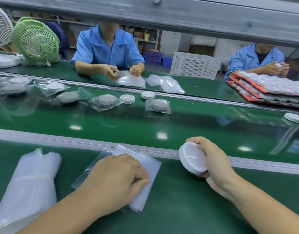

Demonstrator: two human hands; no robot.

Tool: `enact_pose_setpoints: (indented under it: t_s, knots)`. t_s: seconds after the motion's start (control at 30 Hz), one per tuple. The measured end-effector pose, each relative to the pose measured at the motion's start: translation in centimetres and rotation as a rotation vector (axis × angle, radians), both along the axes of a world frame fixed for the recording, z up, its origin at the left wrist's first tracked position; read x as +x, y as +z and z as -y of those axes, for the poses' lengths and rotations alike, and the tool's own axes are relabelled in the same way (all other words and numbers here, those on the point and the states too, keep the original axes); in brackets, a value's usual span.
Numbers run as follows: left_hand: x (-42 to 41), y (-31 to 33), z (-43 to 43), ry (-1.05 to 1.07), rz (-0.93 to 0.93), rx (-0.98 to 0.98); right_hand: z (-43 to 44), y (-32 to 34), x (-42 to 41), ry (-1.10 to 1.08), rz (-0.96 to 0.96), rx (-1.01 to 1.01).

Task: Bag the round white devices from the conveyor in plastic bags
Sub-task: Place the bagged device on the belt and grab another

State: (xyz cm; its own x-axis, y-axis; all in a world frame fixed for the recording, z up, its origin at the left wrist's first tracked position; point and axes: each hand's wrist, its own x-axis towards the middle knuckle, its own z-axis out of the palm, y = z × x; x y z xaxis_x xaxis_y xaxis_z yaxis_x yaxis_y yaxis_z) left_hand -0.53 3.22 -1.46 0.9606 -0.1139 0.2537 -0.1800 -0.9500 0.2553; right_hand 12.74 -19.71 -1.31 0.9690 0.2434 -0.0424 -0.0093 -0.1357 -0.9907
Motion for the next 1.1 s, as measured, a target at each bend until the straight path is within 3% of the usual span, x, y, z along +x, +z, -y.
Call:
enact_pose_setpoints:
  t_s: [0.07, 0.13, 0.2, 0.3, 0.47, 0.57, 0.63, 0.7, 0.83, 0.93, 1.03, 1.1]
  knots:
    - [-0.2, -0.1, 0.1, 0.06, 0.035, -0.023, 0.5, 0.1, -2.2, 0.094, 0.335, -0.15]
    - [-0.4, -0.1, 0.3, 0.132, 0.067, -0.099, 1.1, 0.4, -3.3, 0.229, 0.877, -0.448]
    - [-0.4, 0.1, 0.4, 0.19, 0.101, -0.196, 1.2, 0.3, -3.6, 0.356, 1.322, -0.561]
    - [-0.2, 0.2, 0.5, 0.232, 0.141, -0.334, 0.2, -0.1, -4.0, 0.419, 1.5, -0.441]
    - [0.0, 0.0, 1.1, 0.189, 0.093, -0.638, -0.2, -0.7, -4.1, 0.458, 1.444, -0.28]
    - [-0.3, 0.5, 1.4, -0.061, -0.054, -0.897, -0.9, -0.7, -5.0, 0.331, 1.207, -0.114]
    - [-0.8, 0.7, 1.9, -0.185, -0.147, -0.952, -1.4, -0.4, -5.7, 0.182, 0.976, 0.019]
    - [-1.0, 0.3, 2.7, -0.119, -0.028, -0.933, -1.8, 0.0, -6.0, 0.147, 0.807, 0.108]
    - [-0.6, -0.2, 4.1, 0.036, 0.34, -1.128, -2.9, 1.2, -6.2, 0.412, 0.446, 0.099]
    - [0.2, 0.3, 3.5, 0.065, 0.415, -1.183, -4.5, 2.4, -4.8, 0.394, 0.504, -0.062]
    - [0.9, 0.3, 2.3, 0.062, 0.319, -1.174, -6.7, 3.4, -1.4, 0.301, 0.537, -0.102]
    - [1.0, -0.3, 1.6, 0.128, 0.241, -1.037, -8.3, 3.7, 1.8, 0.243, 0.525, -0.146]
